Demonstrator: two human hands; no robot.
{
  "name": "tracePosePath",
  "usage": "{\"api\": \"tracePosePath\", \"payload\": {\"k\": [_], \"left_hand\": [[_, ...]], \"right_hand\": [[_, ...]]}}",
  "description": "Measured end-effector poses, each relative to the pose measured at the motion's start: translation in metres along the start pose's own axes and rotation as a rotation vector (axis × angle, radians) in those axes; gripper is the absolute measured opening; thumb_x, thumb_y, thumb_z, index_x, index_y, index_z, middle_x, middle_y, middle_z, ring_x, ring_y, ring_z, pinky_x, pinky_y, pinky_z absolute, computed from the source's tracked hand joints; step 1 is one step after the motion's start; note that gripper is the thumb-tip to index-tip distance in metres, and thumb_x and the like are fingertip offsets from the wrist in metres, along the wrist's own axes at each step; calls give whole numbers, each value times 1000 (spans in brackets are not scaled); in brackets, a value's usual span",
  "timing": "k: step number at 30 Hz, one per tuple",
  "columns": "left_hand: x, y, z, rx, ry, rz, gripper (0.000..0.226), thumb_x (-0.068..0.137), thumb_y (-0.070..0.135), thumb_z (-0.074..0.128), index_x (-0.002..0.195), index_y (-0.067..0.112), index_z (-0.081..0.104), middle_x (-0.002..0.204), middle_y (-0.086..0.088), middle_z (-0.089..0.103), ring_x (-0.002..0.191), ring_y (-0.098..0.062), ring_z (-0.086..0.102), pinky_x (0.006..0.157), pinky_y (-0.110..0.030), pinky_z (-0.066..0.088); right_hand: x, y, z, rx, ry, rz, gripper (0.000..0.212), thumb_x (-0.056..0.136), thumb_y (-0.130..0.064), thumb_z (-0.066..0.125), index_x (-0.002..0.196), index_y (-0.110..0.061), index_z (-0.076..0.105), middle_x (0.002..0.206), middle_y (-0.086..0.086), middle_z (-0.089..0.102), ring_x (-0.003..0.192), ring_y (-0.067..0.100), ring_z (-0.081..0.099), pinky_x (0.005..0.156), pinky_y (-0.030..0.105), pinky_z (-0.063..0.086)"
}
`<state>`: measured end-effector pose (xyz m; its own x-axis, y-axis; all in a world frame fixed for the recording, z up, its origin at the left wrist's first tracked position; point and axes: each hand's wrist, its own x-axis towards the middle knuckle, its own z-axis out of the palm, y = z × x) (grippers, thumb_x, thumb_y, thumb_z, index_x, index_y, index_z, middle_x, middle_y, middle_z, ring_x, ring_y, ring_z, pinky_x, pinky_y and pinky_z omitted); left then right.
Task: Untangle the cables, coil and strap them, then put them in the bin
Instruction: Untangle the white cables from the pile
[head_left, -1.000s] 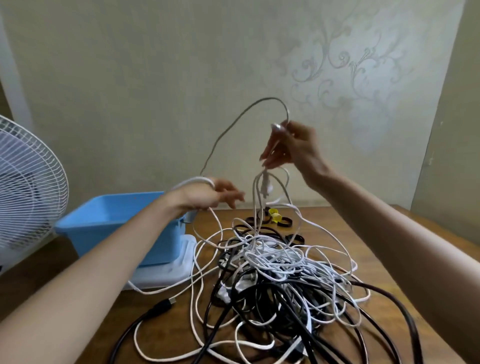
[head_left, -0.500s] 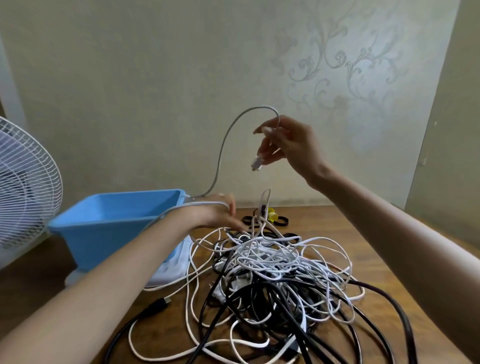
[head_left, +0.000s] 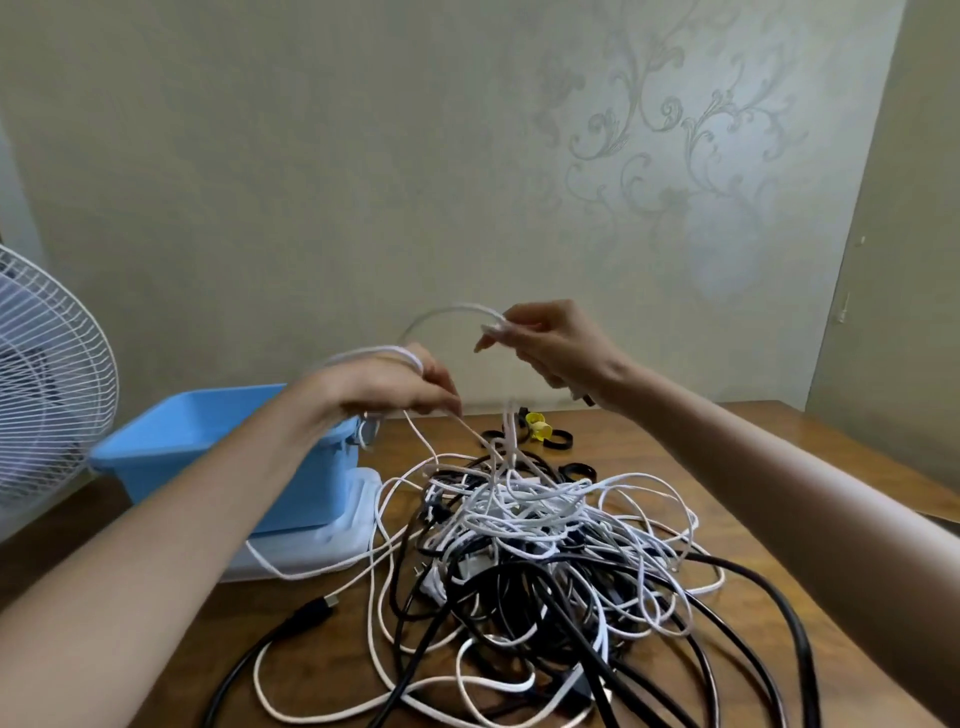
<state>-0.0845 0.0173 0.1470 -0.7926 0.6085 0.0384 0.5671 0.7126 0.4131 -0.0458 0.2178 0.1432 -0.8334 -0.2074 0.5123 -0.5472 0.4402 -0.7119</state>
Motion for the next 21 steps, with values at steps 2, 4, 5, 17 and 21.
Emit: {"api": "tracePosePath", "payload": {"k": [2, 4, 5, 17, 21], "left_hand": [[0, 8, -8, -157, 59, 105, 14, 90, 22, 62, 77, 20, 66, 63, 1, 63, 59, -10, 49, 57, -22, 40], [-2, 19, -9, -403, 160, 251, 16, 95, 11, 51, 81, 15, 59, 50, 8, 53, 49, -3, 42, 49, -16, 31], [-2, 23, -8, -554, 232, 299, 15, 95, 8, 48, 85, 14, 57, 49, 9, 52, 47, -1, 41, 49, -14, 31], [2, 9, -2, -1424, 341, 374, 13, 81, 23, 51, 89, 20, 61, 103, 4, 72, 92, -9, 68, 71, -22, 56], [1, 4, 29, -894, 126, 222, 14, 81, 23, 57, 90, 13, 60, 98, -7, 72, 91, -17, 69, 71, -23, 56]], "right_hand": [[-2, -4, 2, -5, -121, 83, 13, 89, -21, 66, 94, -10, 71, 50, -7, 43, 39, 5, 29, 36, 17, 23], [-3, -6, 4, 37, -226, 153, 15, 87, -18, 67, 97, -6, 68, 44, -12, 45, 36, 2, 30, 34, 14, 23], [-4, -6, 4, 51, -257, 161, 16, 87, -16, 67, 97, -3, 68, 43, -12, 45, 36, 1, 29, 33, 13, 23], [-3, -6, -18, -99, -65, 127, 9, 82, -19, 73, 73, -17, 72, 51, -9, 58, 42, 4, 31, 38, 18, 18], [-6, 0, -27, 21, 6, 132, 13, 87, -17, 65, 76, -14, 69, 37, -13, 47, 42, 8, 26, 34, 15, 15]]}}
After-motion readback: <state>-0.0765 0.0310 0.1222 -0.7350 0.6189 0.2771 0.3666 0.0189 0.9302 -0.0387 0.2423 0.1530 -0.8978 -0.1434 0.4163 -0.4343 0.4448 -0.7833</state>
